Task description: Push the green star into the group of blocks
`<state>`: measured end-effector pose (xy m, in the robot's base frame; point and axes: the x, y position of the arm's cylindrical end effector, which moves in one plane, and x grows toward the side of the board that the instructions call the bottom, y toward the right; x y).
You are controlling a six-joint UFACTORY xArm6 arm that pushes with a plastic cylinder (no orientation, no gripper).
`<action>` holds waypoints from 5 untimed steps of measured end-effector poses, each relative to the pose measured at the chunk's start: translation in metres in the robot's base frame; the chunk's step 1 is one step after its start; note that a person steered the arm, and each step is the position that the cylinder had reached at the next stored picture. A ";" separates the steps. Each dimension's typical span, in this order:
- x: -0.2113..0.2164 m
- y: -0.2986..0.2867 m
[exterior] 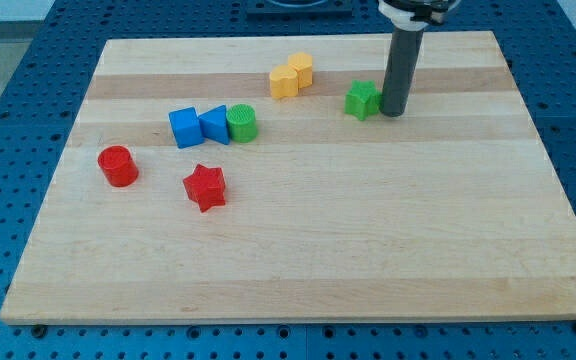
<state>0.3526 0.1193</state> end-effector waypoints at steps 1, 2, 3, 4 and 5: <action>-0.006 0.023; -0.066 0.006; -0.065 0.003; -0.059 -0.002; -0.033 -0.022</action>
<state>0.3192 0.0977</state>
